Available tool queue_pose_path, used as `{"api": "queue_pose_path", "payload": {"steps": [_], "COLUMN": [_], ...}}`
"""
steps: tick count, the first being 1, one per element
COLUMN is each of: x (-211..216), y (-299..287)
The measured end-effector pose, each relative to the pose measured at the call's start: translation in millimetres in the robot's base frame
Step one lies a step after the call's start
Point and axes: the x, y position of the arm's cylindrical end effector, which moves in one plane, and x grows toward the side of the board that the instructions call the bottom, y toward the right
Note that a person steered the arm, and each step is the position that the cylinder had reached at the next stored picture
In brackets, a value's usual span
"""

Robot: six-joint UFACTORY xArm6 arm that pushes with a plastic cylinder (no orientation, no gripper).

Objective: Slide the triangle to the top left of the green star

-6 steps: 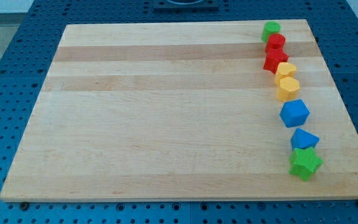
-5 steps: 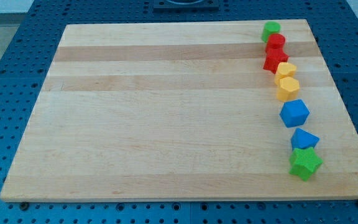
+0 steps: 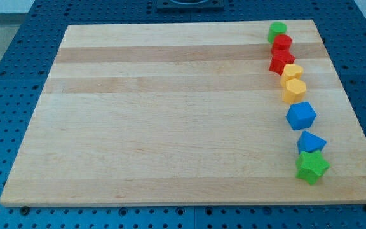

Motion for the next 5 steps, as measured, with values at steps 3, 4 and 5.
{"api": "queue_pose_path", "payload": {"steps": [3,4,5], "x": [-12.0,-28.8,-31.2], "y": [-12.4,-20.9,-30.2]}}
